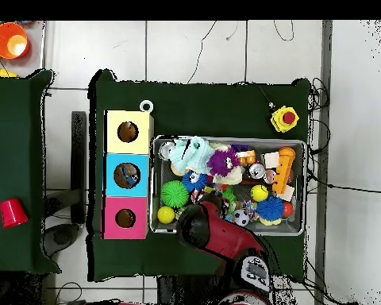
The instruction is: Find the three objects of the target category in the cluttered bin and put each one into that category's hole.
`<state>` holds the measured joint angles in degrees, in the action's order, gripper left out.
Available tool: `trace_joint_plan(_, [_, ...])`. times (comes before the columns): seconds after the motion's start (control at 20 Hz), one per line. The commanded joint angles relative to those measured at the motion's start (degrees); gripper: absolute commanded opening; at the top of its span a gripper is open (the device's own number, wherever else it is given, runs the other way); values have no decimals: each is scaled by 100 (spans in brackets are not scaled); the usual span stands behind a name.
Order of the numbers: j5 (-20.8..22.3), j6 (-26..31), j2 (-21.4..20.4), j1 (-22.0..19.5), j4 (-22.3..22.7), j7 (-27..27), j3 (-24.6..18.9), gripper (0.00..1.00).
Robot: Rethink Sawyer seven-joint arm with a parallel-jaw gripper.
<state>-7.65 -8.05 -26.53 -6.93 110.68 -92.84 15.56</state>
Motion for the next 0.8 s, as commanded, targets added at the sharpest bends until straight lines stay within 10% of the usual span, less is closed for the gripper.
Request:
trace_joint_plan(0.05, [-125, -318, 14, -130, -328, -1164, -178, 0])
trace_joint_plan(0.4, [143, 738, -1474, 216, 556, -891, 244, 0])
trace_joint_plan(0.8, [148, 1608, -2867, -156, 1471, -986, -862, 0])
